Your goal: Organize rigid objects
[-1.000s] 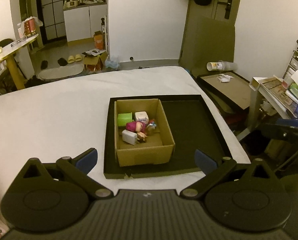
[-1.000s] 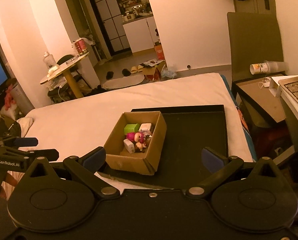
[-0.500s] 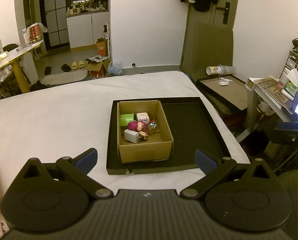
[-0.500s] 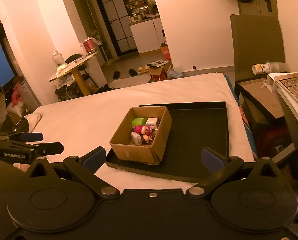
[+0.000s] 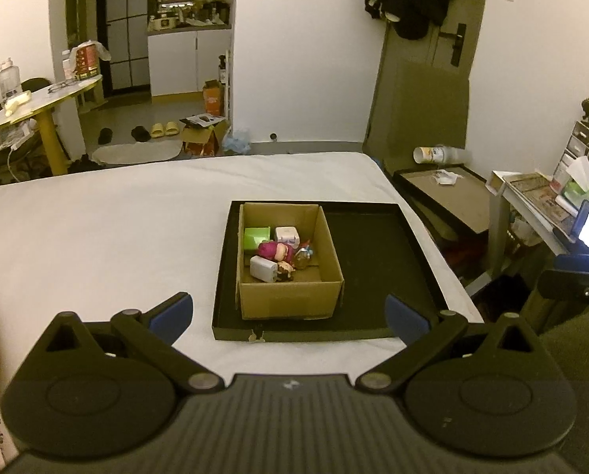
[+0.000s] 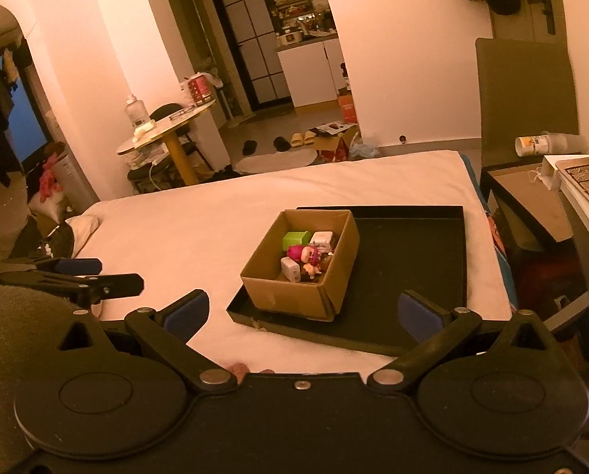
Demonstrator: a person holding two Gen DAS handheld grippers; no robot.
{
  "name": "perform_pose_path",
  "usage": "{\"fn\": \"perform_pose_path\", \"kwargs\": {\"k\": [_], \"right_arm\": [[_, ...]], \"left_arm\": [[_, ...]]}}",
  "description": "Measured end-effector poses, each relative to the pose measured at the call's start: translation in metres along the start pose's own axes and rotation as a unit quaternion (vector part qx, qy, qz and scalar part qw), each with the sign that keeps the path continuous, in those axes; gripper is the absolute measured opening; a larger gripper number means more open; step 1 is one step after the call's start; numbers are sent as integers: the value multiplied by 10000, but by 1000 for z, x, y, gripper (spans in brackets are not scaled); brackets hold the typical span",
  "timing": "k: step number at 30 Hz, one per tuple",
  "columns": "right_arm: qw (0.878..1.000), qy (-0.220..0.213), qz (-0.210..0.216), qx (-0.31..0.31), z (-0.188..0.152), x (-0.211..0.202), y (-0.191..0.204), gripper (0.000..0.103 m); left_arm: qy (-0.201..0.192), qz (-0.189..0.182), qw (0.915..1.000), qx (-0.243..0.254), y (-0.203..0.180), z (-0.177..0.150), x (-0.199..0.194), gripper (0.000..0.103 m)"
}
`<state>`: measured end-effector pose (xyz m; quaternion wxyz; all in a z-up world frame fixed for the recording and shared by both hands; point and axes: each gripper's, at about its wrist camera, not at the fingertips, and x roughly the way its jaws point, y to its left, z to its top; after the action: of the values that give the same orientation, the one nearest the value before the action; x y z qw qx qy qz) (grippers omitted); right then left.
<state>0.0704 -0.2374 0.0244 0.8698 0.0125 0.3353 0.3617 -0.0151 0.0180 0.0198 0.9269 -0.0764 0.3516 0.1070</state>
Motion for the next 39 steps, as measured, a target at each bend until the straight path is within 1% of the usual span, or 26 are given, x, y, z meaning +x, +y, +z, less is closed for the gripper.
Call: {"fn": "perform_pose_path", "kwargs": {"k": [3, 10, 23, 39], "right_arm": [[10000, -27, 78, 55, -1, -4, 0, 103], [10000, -10, -3, 57, -2, -6, 1, 103], [10000, 16, 58, -5, 0, -6, 1, 103], [10000, 35, 45, 14, -2, -7, 3, 103]], "left_arm": [[-50, -4, 9999, -143, 2, -2, -3, 103], [-77, -94, 9995, -307, 5, -4, -6, 103], [-30, -145, 9992, -369, 8, -5, -2, 103], [-21, -92, 9994, -343, 5, -5, -5, 103]]}}
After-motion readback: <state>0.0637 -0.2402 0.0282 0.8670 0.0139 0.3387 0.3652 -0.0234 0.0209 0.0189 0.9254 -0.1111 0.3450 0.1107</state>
